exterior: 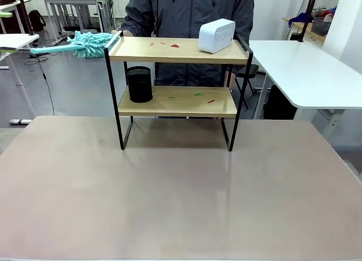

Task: Clean the shelf.
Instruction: Pick up the Duster from the human.

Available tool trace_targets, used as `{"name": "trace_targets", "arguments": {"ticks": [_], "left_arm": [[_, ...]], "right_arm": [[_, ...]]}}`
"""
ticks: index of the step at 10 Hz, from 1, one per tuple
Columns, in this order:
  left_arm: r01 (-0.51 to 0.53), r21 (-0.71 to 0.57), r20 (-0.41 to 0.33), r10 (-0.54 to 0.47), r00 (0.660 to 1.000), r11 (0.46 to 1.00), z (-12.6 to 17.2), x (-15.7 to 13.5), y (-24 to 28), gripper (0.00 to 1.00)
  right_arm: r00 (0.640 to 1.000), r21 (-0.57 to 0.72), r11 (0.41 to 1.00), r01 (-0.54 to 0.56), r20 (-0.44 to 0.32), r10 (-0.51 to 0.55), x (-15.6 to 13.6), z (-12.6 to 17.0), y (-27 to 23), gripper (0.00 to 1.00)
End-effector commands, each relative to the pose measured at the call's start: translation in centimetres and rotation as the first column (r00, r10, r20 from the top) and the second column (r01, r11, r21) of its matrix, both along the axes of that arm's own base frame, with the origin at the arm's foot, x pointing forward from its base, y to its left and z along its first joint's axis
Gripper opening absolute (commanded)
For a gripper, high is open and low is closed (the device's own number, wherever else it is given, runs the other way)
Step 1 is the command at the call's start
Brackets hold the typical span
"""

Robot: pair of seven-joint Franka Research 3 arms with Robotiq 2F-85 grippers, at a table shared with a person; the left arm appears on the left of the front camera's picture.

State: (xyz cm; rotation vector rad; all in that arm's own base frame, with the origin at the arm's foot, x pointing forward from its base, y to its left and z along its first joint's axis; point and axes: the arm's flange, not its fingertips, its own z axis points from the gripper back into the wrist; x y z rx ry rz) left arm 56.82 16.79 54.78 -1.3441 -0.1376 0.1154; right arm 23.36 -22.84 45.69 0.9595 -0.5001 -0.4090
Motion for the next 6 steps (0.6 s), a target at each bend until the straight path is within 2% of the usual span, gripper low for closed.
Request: {"name": "trace_targets", "arguments": {"ticks": [1,3,6], "left_arm": [[0.082,0.038,-0.064,-0.079,0.995,0.996,-1.2,2.0,-3.9,1.00],[0.142,0.013,-0.086,-0.140,0.986,0.990,-3.1,2.9,-8.6,1.00],[0.164,0.033,-0.093,-0.160,0.983,0.986,-4.1,2.4,-10.5,1.00]], "right_arm": [[0.999,0.000,1.000,-0.009,0.032,0.009,0.2,0.2,-0.1,1.00],[0.999,0.000,1.000,-0.009,0.032,0.009,0.2,0.2,-0.1,1.00],[0.999,0.000,1.000,-0.009,0.032,0.009,0.2,0.2,-0.1,1.00]]}}
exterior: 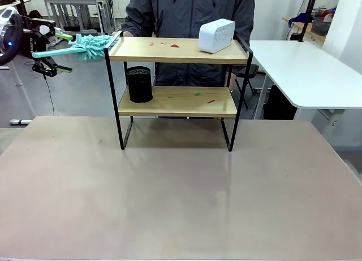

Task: Clean the shelf.
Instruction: Pick up the Duster from the human.

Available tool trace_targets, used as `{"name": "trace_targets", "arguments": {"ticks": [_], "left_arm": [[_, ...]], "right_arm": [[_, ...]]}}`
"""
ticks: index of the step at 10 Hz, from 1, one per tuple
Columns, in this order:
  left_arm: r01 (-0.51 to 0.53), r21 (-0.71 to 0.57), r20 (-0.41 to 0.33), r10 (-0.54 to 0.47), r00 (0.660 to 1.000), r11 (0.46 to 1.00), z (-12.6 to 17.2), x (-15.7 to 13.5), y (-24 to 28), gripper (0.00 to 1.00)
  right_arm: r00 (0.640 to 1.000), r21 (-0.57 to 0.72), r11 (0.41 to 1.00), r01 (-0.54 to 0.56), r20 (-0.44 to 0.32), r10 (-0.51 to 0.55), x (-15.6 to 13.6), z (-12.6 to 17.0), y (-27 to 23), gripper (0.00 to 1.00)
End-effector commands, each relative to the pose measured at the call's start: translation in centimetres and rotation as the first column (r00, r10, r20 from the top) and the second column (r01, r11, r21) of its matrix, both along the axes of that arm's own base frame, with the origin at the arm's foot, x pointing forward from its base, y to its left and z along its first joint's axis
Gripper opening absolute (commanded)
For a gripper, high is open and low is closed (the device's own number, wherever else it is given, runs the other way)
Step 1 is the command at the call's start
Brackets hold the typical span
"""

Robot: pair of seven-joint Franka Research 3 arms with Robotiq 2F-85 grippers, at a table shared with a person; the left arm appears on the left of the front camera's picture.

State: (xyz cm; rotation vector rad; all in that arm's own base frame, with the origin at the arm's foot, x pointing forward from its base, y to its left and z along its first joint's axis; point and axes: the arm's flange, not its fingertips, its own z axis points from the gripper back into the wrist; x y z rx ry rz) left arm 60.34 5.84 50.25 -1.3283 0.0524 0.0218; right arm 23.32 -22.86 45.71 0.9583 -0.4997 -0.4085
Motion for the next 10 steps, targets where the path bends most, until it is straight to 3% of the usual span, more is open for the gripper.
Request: {"name": "trace_targets", "arguments": {"ticks": [1,4,5,6,7,8,9,10], "left_arm": [[-0.014,0.024,0.026,0.014,1.000,1.000,0.53,-1.55,0.08,1.00],[-0.015,0.001,0.040,0.015,0.999,1.000,0.26,-1.83,-0.32,1.00],[-0.010,0.002,0.036,0.010,0.999,1.000,0.20,-1.85,-0.29,0.42],[-0.011,-0.011,0.057,0.011,0.998,1.000,0.23,-1.92,-0.17,0.42],[-0.011,-0.008,0.067,0.012,0.998,1.000,0.34,-2.04,-0.08,0.00],[-0.013,-0.008,0.072,0.014,0.997,1.000,0.28,-2.10,-0.01,0.39],[-0.012,-0.014,0.073,0.013,0.997,1.000,0.23,-2.11,0.02,0.00],[-0.006,-0.018,0.079,0.008,0.997,1.000,0.20,-2.24,-0.04,0.00]], "right_arm": [[0.999,0.001,1.000,-0.008,0.032,0.008,0.22,0.15,-0.12,1.00],[0.999,0.001,1.000,-0.008,0.032,0.008,0.22,0.15,-0.12,1.00],[0.999,0.001,1.000,-0.008,0.032,0.008,0.22,0.15,-0.12,1.00],[0.999,0.001,1.000,-0.008,0.032,0.008,0.22,0.15,-0.12,1.00],[0.999,0.001,1.000,-0.008,0.032,0.008,0.22,0.15,-0.12,1.00],[0.999,0.001,1.000,-0.008,0.032,0.008,0.22,0.15,-0.12,1.00],[0.999,0.001,1.000,-0.008,0.032,0.008,0.22,0.15,-0.12,1.00],[0.999,0.001,1.000,-0.008,0.032,0.008,0.22,0.15,-0.12,1.00]]}}
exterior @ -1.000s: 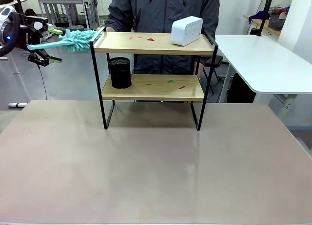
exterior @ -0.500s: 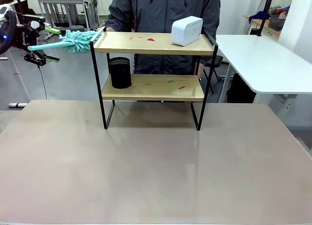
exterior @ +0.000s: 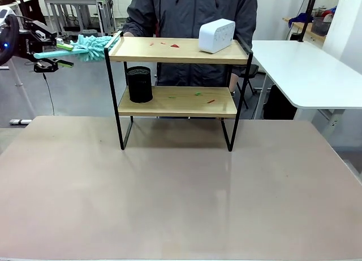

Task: Clean the shelf.
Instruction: Pick up the Duster from the human.

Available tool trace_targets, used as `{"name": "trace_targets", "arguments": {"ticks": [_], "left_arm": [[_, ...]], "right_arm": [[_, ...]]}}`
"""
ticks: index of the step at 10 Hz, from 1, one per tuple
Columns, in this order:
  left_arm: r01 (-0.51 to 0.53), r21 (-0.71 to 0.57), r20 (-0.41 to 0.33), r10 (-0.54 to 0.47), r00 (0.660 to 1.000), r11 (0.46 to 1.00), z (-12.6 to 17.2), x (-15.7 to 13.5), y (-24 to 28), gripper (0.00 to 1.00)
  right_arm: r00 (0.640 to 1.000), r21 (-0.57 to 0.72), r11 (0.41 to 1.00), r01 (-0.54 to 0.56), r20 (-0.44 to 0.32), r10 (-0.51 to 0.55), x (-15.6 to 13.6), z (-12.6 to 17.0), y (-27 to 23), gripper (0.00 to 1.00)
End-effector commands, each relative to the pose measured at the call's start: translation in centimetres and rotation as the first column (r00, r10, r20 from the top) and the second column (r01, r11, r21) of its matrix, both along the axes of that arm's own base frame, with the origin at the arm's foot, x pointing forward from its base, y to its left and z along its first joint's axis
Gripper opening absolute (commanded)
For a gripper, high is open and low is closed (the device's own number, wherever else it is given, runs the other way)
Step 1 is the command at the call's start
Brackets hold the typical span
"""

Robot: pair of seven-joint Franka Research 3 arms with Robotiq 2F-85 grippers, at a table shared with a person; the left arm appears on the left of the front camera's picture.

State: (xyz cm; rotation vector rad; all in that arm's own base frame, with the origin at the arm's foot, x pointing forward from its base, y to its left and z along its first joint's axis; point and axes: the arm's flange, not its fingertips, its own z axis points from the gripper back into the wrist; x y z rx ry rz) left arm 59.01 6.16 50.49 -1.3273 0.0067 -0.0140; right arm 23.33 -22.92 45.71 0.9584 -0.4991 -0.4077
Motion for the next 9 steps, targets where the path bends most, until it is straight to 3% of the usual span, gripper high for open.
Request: {"name": "trace_targets", "arguments": {"ticks": [1,6,7,9], "left_arm": [[-0.003,-0.030,0.031,0.004,1.000,1.000,0.0,-1.1,-0.4,0.00],[0.026,-0.048,0.069,-0.023,0.997,0.999,0.2,-2.6,0.5,0.00],[0.056,-0.028,0.094,-0.053,0.994,0.998,0.7,-4.2,1.5,0.00],[0.105,0.164,0.167,-0.133,0.977,0.981,1.5,-11.3,5.9,0.00]], "right_arm": [[0.999,0.002,1.000,-0.008,0.032,0.007,0.2,0.1,-0.1,1.00],[0.999,0.002,1.000,-0.008,0.032,0.007,0.2,0.1,-0.1,1.00],[0.999,0.002,1.000,-0.008,0.032,0.007,0.2,0.1,-0.1,1.00],[0.999,0.002,1.000,-0.008,0.032,0.007,0.2,0.1,-0.1,1.00]]}}
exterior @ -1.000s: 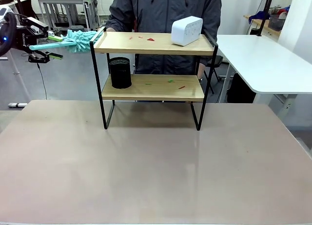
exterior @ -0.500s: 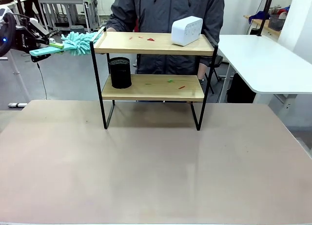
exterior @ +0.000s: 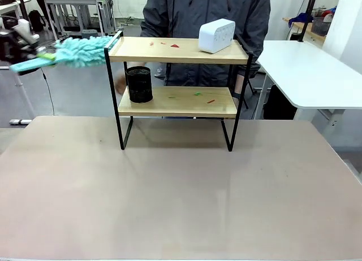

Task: Clean the shelf.
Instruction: Pick up the Duster from the human.

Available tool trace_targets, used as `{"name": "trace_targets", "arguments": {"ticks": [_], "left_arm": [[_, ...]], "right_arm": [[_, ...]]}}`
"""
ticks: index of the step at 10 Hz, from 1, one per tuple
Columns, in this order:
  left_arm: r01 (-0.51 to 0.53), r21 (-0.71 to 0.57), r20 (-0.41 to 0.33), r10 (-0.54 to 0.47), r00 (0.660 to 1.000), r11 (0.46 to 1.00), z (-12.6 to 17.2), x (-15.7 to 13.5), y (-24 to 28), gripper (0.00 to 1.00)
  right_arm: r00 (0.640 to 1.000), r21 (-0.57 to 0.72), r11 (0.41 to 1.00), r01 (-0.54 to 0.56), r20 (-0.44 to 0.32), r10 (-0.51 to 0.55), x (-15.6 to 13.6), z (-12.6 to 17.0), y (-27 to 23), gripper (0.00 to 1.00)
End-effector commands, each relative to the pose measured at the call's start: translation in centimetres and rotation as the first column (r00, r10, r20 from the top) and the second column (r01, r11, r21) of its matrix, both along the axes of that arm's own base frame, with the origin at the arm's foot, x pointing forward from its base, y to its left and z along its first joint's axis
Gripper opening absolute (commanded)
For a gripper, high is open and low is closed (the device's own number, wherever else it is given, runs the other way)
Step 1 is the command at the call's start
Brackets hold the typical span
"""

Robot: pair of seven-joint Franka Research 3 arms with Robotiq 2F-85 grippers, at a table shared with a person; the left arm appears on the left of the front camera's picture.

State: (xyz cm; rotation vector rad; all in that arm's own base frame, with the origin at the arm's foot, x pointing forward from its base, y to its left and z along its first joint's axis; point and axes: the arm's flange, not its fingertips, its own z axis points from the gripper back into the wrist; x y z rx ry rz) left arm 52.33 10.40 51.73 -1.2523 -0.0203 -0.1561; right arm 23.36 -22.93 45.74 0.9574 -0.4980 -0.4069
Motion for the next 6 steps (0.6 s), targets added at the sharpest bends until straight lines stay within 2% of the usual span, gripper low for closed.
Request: {"name": "trace_targets", "arguments": {"ticks": [1,2,3,4,5,6], "left_arm": [[0.049,0.177,0.126,-0.072,0.989,0.983,0.0,-9.8,4.2,0.00],[0.085,0.273,0.182,-0.138,0.973,0.958,-1.5,-14.8,5.8,0.00],[0.123,0.377,0.247,-0.227,0.942,0.918,-3.8,-19.5,6.5,0.00],[0.176,0.400,0.271,-0.300,0.914,0.899,-5.4,-22.4,6.8,0.00],[0.263,0.425,0.284,-0.404,0.869,0.866,-6.8,-24.4,7.0,0.00],[0.292,0.495,0.324,-0.486,0.812,0.818,-8.1,-25.1,7.2,0.00]], "right_arm": [[0.999,0.003,1.000,-0.007,0.033,0.006,0.2,0.1,-0.1,1.00],[0.999,0.003,1.000,-0.007,0.033,0.006,0.2,0.1,-0.1,1.00],[0.999,0.003,1.000,-0.007,0.033,0.006,0.2,0.1,-0.1,1.00],[0.999,0.003,1.000,-0.007,0.033,0.006,0.2,0.1,-0.1,1.00],[0.999,0.003,1.000,-0.007,0.033,0.006,0.2,0.1,-0.1,1.00],[0.999,0.003,1.000,-0.007,0.033,0.006,0.2,0.1,-0.1,1.00]]}}
